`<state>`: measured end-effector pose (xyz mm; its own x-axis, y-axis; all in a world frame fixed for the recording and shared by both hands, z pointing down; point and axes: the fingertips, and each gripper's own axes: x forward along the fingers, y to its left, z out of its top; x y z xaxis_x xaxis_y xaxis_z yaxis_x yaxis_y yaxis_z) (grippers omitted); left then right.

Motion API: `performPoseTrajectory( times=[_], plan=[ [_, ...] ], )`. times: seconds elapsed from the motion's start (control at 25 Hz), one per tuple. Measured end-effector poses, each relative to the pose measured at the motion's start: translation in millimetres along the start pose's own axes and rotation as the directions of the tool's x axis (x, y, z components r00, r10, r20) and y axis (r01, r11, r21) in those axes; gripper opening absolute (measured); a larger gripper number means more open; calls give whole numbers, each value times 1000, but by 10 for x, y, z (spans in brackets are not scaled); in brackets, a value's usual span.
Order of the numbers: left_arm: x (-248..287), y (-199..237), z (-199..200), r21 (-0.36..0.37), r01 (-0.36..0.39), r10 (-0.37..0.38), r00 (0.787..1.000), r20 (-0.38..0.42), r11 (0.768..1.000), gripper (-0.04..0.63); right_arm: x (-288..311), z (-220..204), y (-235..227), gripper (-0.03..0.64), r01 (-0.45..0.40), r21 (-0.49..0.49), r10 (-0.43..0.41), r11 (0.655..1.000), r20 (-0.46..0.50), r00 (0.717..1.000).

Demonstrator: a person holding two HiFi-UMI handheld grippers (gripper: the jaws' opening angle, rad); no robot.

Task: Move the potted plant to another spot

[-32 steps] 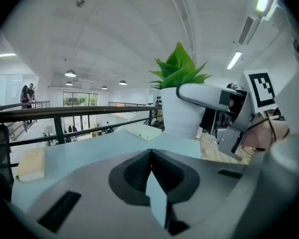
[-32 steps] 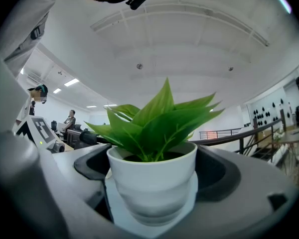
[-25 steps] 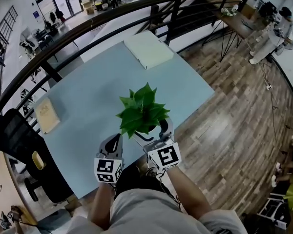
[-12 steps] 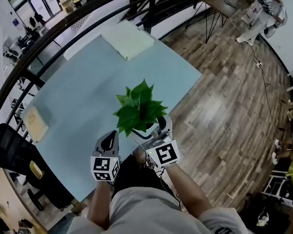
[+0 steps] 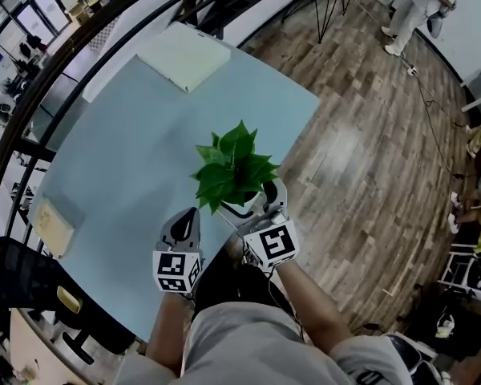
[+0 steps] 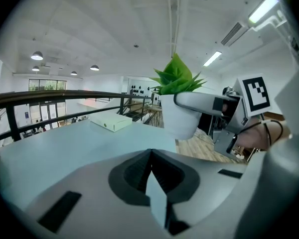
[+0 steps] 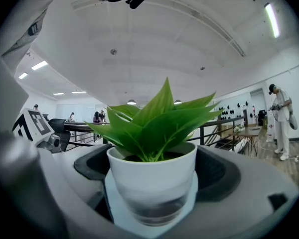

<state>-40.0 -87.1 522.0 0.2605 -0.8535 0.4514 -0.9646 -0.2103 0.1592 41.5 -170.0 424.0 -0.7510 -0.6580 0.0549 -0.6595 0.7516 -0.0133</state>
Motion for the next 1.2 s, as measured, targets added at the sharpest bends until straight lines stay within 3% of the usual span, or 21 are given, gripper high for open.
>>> performPoseTrajectory(
  times=[0.72, 1.2],
  plan=[
    [468, 53, -354, -31, 108, -111, 989, -98, 994, 11, 214, -696, -360, 519, 107, 38, -102, 994, -119, 988],
    [680, 171, -475, -37, 131, -135, 982, -136, 991, 11, 342, -1144, -518, 518, 146, 68, -130, 987, -192, 973]
  ],
)
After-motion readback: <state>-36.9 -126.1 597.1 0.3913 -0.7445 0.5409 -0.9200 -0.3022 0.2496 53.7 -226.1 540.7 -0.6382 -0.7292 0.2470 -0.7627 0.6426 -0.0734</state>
